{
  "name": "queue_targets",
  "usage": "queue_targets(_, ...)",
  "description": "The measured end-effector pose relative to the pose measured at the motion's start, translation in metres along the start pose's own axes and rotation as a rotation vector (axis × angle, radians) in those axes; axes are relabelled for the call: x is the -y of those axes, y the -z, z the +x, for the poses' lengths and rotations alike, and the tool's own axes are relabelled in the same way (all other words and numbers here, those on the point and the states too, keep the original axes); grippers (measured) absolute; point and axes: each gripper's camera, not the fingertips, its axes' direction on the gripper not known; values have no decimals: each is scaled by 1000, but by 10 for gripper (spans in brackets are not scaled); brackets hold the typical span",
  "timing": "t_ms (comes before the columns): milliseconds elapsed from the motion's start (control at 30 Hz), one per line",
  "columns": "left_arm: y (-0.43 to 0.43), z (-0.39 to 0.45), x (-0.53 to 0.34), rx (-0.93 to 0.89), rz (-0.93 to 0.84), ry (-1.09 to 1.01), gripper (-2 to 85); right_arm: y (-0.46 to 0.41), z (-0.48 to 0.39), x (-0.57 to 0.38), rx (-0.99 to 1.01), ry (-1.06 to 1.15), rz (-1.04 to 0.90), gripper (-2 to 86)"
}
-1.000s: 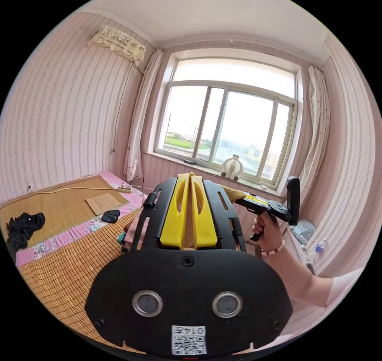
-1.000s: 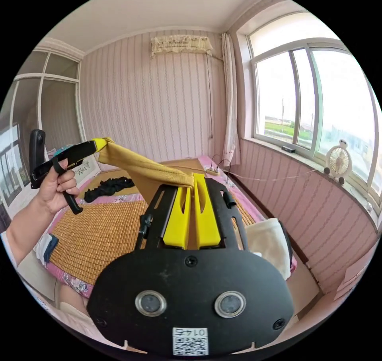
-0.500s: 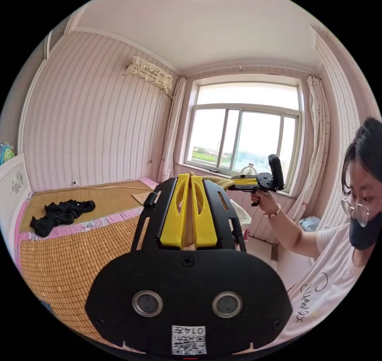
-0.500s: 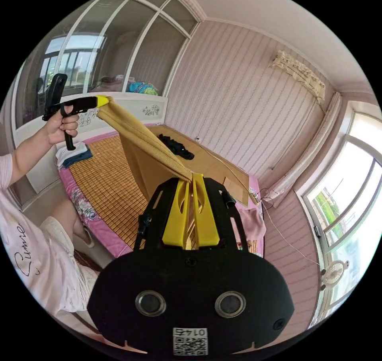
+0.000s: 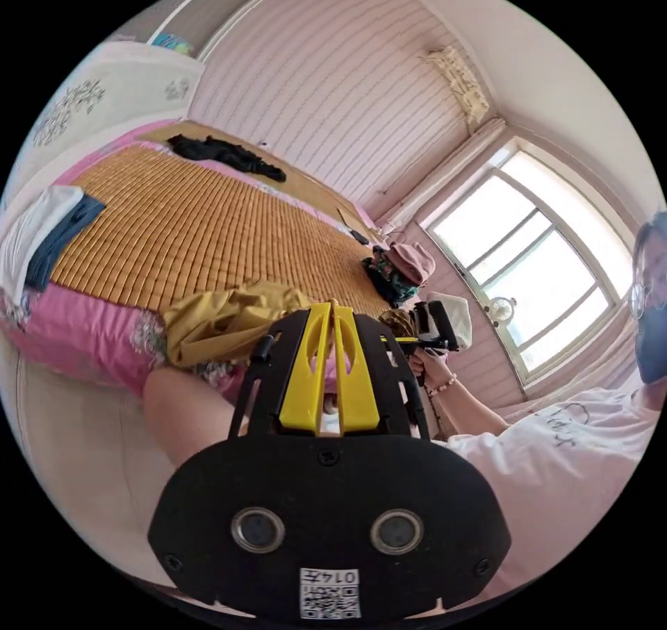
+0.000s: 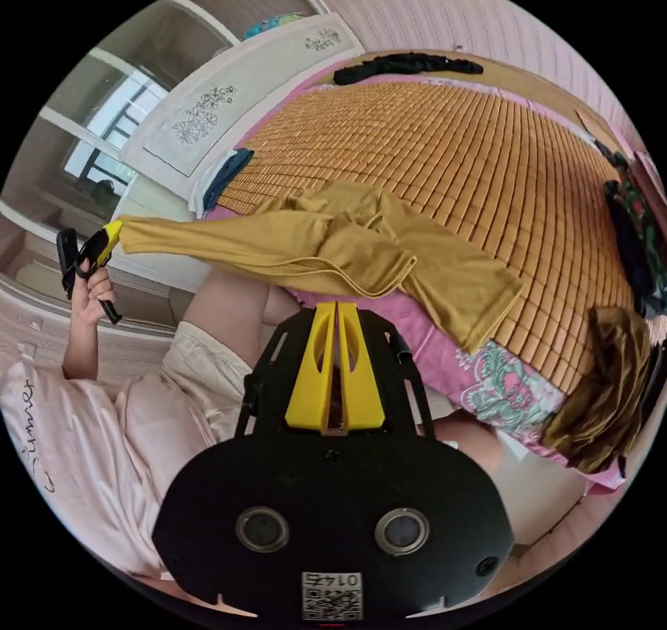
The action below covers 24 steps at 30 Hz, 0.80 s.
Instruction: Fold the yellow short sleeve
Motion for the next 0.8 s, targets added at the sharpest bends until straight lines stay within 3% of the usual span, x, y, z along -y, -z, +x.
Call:
queue_targets(67,13,-37,-36,47,15,132,-10,-26,17,-2,83,-64,-10,19)
queue_targets(167,34,-65,-62,91,109,206,-10,-56,46,2,28,-202,-17,99)
queue_targets(367,44,-93,-82,138,131,227,-10,-81,67,33,-23,-260,12,130)
queue_targets(467,40,-103,-89,149,115,219,-10,-83,79,47,-90,-321,95,111)
queue_targets(567,37,-116,-95,99,112,250,-10,-92,96,57,-133,-351,60,25)
queue_targets(633,36,-123,-96,51,124,262,-10,-97,109,65,86,-297,-10,9)
queue_targets(800,31,-134,-96,45,128,259,-10,-70,129,51,197,-265,93,-1)
